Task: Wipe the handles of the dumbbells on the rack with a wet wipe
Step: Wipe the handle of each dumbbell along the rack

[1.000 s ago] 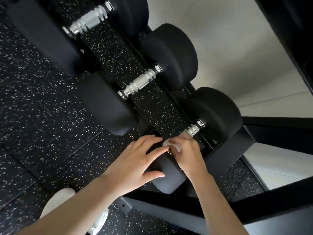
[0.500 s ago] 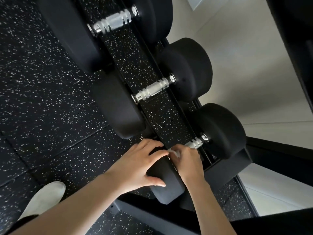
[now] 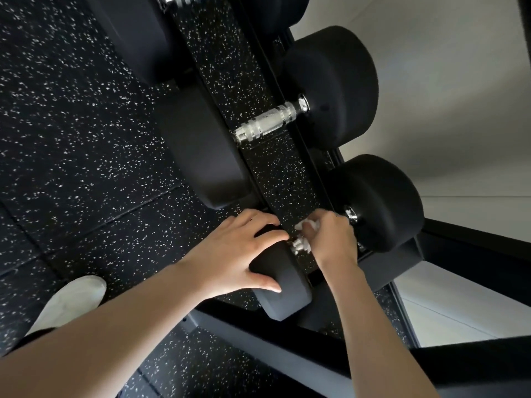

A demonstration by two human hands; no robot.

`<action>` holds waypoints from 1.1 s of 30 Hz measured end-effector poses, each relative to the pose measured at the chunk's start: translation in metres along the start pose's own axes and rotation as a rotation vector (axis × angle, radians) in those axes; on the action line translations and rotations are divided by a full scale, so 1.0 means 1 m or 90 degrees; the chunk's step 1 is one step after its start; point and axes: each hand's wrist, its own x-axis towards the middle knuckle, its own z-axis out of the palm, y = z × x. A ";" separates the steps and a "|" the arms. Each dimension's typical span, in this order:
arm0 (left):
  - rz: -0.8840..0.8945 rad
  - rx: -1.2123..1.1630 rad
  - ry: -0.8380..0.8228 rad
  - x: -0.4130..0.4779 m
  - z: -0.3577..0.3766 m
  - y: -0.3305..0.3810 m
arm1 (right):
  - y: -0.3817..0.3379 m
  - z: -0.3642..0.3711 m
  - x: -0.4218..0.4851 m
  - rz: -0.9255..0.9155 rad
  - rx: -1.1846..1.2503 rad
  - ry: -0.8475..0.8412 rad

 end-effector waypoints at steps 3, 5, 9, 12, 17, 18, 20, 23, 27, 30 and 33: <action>-0.003 -0.003 -0.006 -0.001 -0.002 0.000 | 0.008 -0.006 0.009 0.014 0.014 0.027; -0.002 0.000 -0.006 -0.001 -0.002 0.001 | 0.013 -0.008 0.012 0.029 0.016 0.050; -0.017 -0.013 -0.022 0.000 -0.003 0.001 | 0.020 -0.013 0.017 0.065 0.035 0.127; -0.014 -0.004 -0.019 0.000 -0.003 0.001 | 0.020 -0.011 0.016 0.083 0.041 0.174; -0.013 0.007 -0.024 0.001 -0.002 0.001 | 0.021 -0.003 0.009 0.124 0.187 0.227; -0.014 0.006 -0.026 0.001 -0.002 0.001 | 0.023 -0.002 0.008 0.126 0.212 0.232; -0.013 0.004 -0.021 0.001 -0.001 0.001 | 0.026 0.000 0.006 0.118 0.252 0.245; -0.009 0.003 -0.010 0.000 0.000 0.000 | 0.030 0.008 0.000 0.110 0.298 0.280; 0.001 0.024 -0.007 0.001 -0.001 0.001 | 0.032 0.020 -0.009 0.115 0.300 0.325; 0.014 0.070 0.001 0.001 -0.004 0.003 | 0.033 0.025 -0.013 0.113 0.290 0.338; 0.032 0.143 -0.018 0.002 -0.008 0.009 | 0.035 0.025 -0.014 0.121 0.300 0.357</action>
